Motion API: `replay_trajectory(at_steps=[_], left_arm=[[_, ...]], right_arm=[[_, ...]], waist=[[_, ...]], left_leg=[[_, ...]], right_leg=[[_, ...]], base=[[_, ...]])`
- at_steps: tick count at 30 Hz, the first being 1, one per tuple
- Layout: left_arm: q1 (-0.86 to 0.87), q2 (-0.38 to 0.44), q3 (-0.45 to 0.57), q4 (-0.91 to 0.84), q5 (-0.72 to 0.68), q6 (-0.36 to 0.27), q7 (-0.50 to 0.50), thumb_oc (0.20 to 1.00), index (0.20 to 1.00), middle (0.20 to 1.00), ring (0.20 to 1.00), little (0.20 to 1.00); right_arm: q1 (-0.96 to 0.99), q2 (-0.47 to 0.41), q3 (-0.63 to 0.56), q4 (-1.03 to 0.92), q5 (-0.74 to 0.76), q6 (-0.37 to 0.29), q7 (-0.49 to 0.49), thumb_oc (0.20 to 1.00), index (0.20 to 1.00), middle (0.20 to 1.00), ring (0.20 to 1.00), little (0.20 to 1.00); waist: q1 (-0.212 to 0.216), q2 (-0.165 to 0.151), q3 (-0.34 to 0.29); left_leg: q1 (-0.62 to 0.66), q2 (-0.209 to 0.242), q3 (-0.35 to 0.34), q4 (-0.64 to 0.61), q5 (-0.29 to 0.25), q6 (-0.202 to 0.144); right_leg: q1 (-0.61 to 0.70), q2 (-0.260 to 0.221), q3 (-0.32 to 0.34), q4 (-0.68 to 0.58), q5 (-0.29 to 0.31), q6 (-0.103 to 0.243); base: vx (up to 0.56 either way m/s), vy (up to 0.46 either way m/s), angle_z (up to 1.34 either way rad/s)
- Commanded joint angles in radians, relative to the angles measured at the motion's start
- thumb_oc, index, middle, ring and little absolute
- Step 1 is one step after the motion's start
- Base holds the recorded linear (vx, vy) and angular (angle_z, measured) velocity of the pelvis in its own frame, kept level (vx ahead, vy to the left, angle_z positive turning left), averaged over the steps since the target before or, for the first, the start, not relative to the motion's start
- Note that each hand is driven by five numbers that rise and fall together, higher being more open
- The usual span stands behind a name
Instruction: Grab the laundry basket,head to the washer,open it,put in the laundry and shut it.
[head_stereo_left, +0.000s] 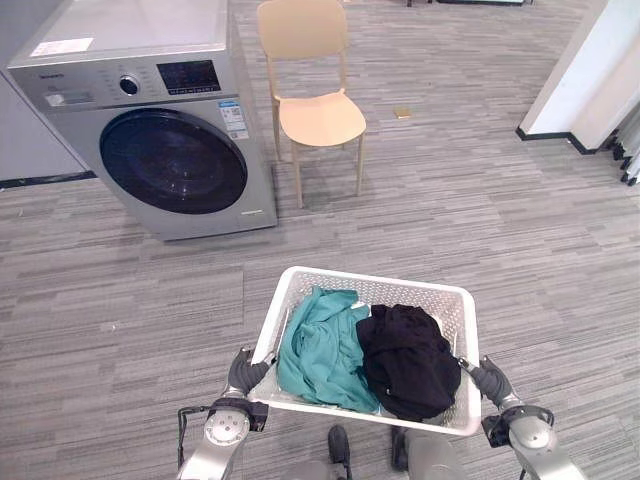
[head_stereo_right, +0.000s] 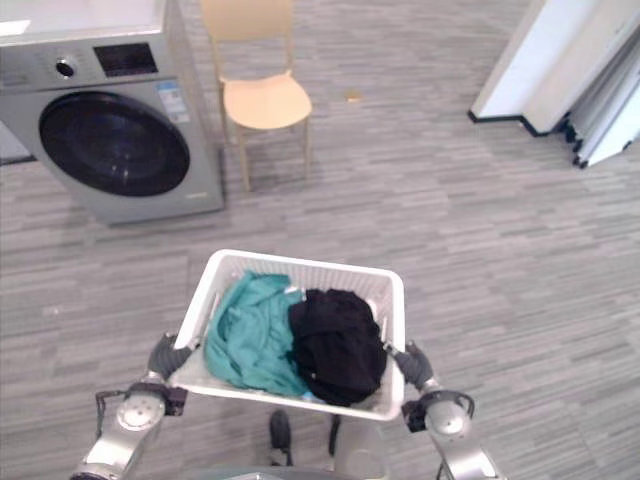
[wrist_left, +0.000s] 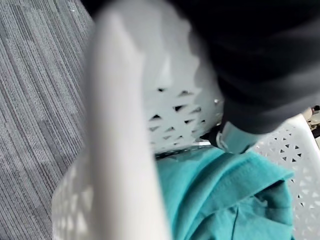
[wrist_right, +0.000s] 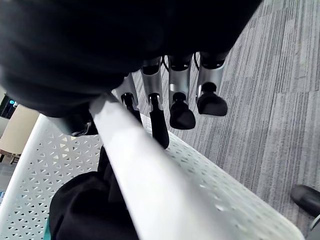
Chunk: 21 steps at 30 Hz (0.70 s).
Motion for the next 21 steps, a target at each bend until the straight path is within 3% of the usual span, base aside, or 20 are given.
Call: replay_trajectory(at_steps=[1,5,7,8,9,11,13,14,15,16,19,21], left_arm=[[0.017,0.010,0.057,-0.107,-0.053,-0.081,-0.001,0.200,0.200,0.200,0.200,0.200],[0.026,-0.004,0.052,-0.097,-0.043,-0.092,-0.007,0.200,0.200,0.200,0.200,0.200],[0.028,-0.008,0.048,-0.097,-0.042,-0.094,-0.008,0.200,0.200,0.200,0.200,0.200],[0.017,-0.027,0.027,-0.093,-0.063,-0.095,-0.009,0.200,0.200,0.200,0.200,0.200],[0.018,-0.032,0.026,-0.093,-0.075,-0.096,-0.006,0.200,0.200,0.200,0.200,0.200],[0.024,-0.039,0.029,-0.089,-0.088,-0.097,-0.002,0.200,0.200,0.200,0.200,0.200],[0.024,-0.042,0.027,-0.090,-0.101,-0.094,-0.001,0.200,0.200,0.200,0.200,0.200],[0.022,-0.043,0.025,-0.091,-0.102,-0.090,-0.005,0.200,0.200,0.200,0.200,0.200],[0.021,-0.042,0.019,-0.093,-0.092,-0.081,-0.007,0.200,0.200,0.200,0.200,0.200],[0.021,-0.042,0.019,-0.093,-0.092,-0.081,-0.007,0.200,0.200,0.200,0.200,0.200],[0.031,-0.044,0.017,-0.102,-0.091,-0.075,0.002,0.200,0.200,0.200,0.200,0.200],[0.032,-0.043,0.019,-0.102,-0.092,-0.076,0.007,0.200,0.200,0.200,0.200,0.200]], right_arm=[[-0.087,-0.016,-0.066,-0.036,0.069,-0.079,0.005,0.200,0.200,0.200,0.200,0.200],[-0.065,-0.023,-0.075,-0.044,0.059,-0.087,0.012,0.200,0.200,0.200,0.200,0.200],[-0.054,-0.026,-0.083,-0.052,0.062,-0.088,0.015,0.200,0.200,0.200,0.200,0.200],[-0.060,-0.044,-0.097,-0.046,0.060,-0.097,0.003,0.200,0.200,0.200,0.200,0.200],[-0.064,-0.048,-0.101,-0.048,0.070,-0.101,-0.005,0.200,0.200,0.200,0.200,0.200],[-0.070,-0.049,-0.106,-0.048,0.083,-0.098,-0.016,0.200,0.200,0.200,0.200,0.200],[-0.071,-0.056,-0.108,-0.048,0.084,-0.091,-0.022,0.200,0.200,0.200,0.200,0.200],[-0.070,-0.058,-0.112,-0.049,0.081,-0.087,-0.023,0.200,0.200,0.200,0.200,0.200],[-0.070,-0.066,-0.119,-0.044,0.087,-0.086,-0.037,0.200,0.200,0.200,0.200,0.200],[-0.070,-0.066,-0.119,-0.044,0.087,-0.086,-0.037,0.200,0.200,0.200,0.200,0.200],[-0.078,-0.057,-0.104,-0.032,0.086,-0.085,-0.055,0.200,0.200,0.200,0.200,0.200],[-0.079,-0.054,-0.100,-0.029,0.086,-0.085,-0.058,0.200,0.200,0.200,0.200,0.200]], waist=[[-0.012,-0.015,0.007],[-0.027,-0.011,-0.004],[-0.031,-0.010,-0.011],[-0.036,0.016,-0.021],[-0.035,0.017,-0.022],[-0.027,0.010,-0.026],[-0.011,0.001,-0.026],[-0.003,-0.006,-0.028],[0.021,-0.010,-0.023],[0.021,-0.011,-0.023],[0.055,0.009,-0.005],[0.063,0.008,0.001]], left_leg=[[0.114,0.080,-0.031,0.071,-0.160,-0.045],[0.194,0.067,-0.072,0.093,-0.236,-0.051],[0.198,0.067,-0.083,0.117,-0.244,-0.057],[0.166,0.129,-0.075,0.268,-0.156,-0.126],[0.131,0.157,-0.066,0.358,-0.095,-0.146],[0.088,0.186,-0.042,0.465,-0.032,-0.156],[0.035,0.182,-0.007,0.487,-0.044,-0.141],[0.006,0.173,0.012,0.470,-0.058,-0.129],[-0.108,0.168,0.084,0.333,-0.085,-0.104],[-0.107,0.167,0.085,0.331,-0.084,-0.104],[-0.186,0.189,0.061,0.114,0.069,-0.136],[-0.200,0.194,0.054,0.067,0.089,-0.139]], right_leg=[[0.038,-0.006,-0.048,-0.117,0.096,0.048],[0.052,-0.011,-0.019,-0.103,0.132,0.045],[0.058,-0.020,-0.021,-0.086,0.142,0.040],[0.100,-0.013,-0.061,-0.049,0.133,0.009],[0.127,-0.011,-0.081,-0.053,0.121,-0.007],[0.184,0.004,-0.103,-0.076,0.093,-0.030],[0.236,0.008,-0.114,-0.102,0.065,-0.042],[0.259,0.003,-0.122,-0.115,0.059,-0.041],[0.342,0.011,-0.141,-0.152,0.017,-0.029],[0.342,0.010,-0.141,-0.153,0.017,-0.028],[0.422,0.058,-0.115,-0.145,-0.047,-0.032],[0.440,0.063,-0.109,-0.136,-0.069,-0.032]], base=[[0.39,-0.130,0.11],[0.42,-0.150,0.24],[0.43,-0.223,0.63],[0.46,-0.356,0.70],[0.56,-0.430,0.58],[0.30,-0.231,0.76],[0.30,-0.172,0.05],[0.58,-0.201,-0.22],[0.47,-0.147,0.00],[0.49,-0.116,0.40],[0.36,0.005,-0.05],[0.48,0.068,-0.34]])
